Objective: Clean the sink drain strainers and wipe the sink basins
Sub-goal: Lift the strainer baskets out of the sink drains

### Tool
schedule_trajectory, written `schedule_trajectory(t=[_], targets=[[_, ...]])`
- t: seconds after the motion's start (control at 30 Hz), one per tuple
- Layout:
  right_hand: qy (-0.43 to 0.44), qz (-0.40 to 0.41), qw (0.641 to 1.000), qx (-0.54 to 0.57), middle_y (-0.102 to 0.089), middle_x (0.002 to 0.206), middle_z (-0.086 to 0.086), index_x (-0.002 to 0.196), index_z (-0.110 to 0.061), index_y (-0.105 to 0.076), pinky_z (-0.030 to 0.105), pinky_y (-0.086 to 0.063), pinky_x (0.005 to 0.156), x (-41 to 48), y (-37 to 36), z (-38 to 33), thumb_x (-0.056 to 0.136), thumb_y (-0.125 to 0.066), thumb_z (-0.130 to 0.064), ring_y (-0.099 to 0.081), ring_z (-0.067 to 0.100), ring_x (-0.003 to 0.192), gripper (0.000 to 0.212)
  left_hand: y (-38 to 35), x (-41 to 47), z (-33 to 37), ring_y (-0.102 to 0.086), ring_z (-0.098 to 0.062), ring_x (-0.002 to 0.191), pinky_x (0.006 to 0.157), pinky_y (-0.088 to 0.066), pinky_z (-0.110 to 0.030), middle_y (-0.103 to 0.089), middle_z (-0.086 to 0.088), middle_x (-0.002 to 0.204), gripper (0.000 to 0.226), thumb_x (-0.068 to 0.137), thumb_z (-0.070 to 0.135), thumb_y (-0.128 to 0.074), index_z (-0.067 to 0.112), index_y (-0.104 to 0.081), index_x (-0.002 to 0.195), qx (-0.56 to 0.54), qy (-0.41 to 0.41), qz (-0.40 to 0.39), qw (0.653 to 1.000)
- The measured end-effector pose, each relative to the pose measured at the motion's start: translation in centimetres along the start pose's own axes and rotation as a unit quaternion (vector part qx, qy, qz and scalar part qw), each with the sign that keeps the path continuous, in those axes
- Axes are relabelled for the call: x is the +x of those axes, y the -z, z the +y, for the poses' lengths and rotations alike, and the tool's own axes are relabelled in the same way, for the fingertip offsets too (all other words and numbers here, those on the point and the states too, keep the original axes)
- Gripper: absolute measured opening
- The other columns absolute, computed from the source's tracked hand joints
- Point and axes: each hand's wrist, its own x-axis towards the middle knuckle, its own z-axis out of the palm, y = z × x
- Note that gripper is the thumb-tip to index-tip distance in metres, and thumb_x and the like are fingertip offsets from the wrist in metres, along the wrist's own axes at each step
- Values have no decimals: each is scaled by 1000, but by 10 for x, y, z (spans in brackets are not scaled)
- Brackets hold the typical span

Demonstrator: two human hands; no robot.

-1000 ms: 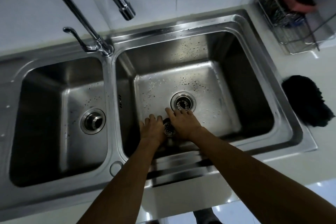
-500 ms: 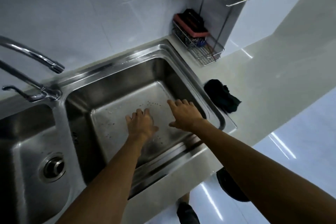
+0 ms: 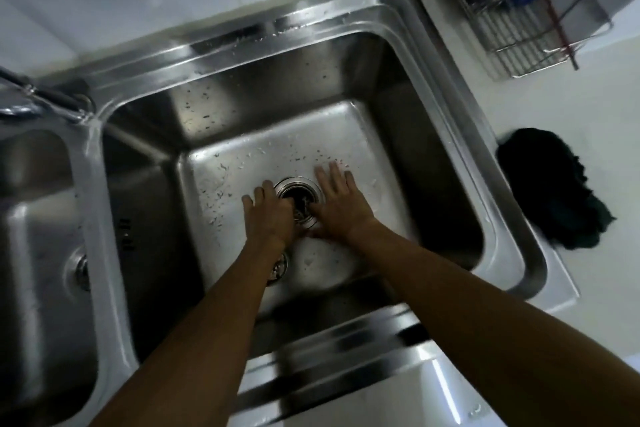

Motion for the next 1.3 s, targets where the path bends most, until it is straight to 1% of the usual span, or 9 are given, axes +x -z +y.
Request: schedule_trajectory(t=[0.17, 0.3, 0.4, 0.57, 0.67, 0.8, 0.93, 1.17, 1.3], targets=[[64, 57, 996, 2, -41, 153, 18, 141, -23, -55, 57, -16, 120, 0, 22, -7, 103, -43, -38, -29, 45, 143, 43, 9, -1, -9, -46, -26, 126, 108, -31, -46, -50, -5, 134, 56, 84, 66, -67, 28, -69, 125, -9, -31, 12, 999], [80, 105, 991, -25, -55, 139, 19, 134, -14, -60, 56, -27, 114, -15, 30, -4, 104, -35, -21, -46, 41, 129, 40, 18, -5, -8, -58, -21, 114, 101, -35, -44, -61, 1, 124, 28, 89, 48, -65, 29, -75, 108, -28, -70, 62, 995], [80, 108, 990, -44, -57, 137, 19, 134, -15, -57, 54, -31, 113, -32, 28, 2, 104, -37, -26, -48, 39, 127, 38, 26, -12, -6, -60, -21, 111, 101, -39, -42, -65, 0, 119, 19, 84, 40, -75, 25, -73, 95, -106, -91, 53, 989], [91, 34, 995, -20, -59, 134, 15, 145, -20, -43, 49, -36, 103, -59, 21, 10, 100, -46, -48, -49, 36, 125, 53, 30, -37, 2, -63, -27, 87, 81, -52, -41, -63, -1, 90, 41, 78, 34, -84, 20, -48, 93, -239, -114, 17, 964], [91, -14, 996, 1, -61, 134, 15, 150, -17, -31, 48, -38, 100, -66, 17, 8, 100, -48, -45, -51, 36, 124, 59, 18, -48, 9, -67, -32, 91, 78, -55, -42, -65, -9, 100, 50, 81, 28, -84, 18, -45, 112, -246, -125, -14, 961], [68, -41, 995, 56, -59, 136, 19, 157, -14, -14, 50, -38, 102, -64, 14, 2, 95, -57, -53, -51, 37, 126, 85, 5, -48, 15, -67, -35, 110, 96, -54, -47, -66, -16, 126, 68, 84, 22, -82, 16, -44, 139, -231, -119, -26, 965], [42, -31, 993, 102, -59, 137, 18, 149, -17, -22, 49, -39, 101, -71, 16, 6, 94, -56, -54, -51, 37, 124, 75, 6, -46, 17, -58, -34, 124, 105, -46, -46, -60, -13, 138, 71, 84, 41, -80, 17, -47, 142, -205, -110, -59, 971], [-61, 146, 985, 65, -53, 138, 12, 147, -19, -32, 48, -48, 101, -132, 105, 78, 97, -56, -43, -52, 34, 127, 60, 105, -44, 66, -45, -28, 137, 111, -33, -47, -48, -8, 152, 74, 96, 61, -48, 19, -33, 156, -178, -157, 206, 949], [-116, 246, 962, 28, -59, 126, 10, 139, -18, -40, 45, -53, 87, -185, 178, 149, 100, -48, -39, -58, 33, 117, 45, 189, -37, 134, -41, -30, 142, 115, -28, -55, -43, -8, 155, 75, 94, 59, -50, 21, -31, 156, -189, -204, 252, 927]])
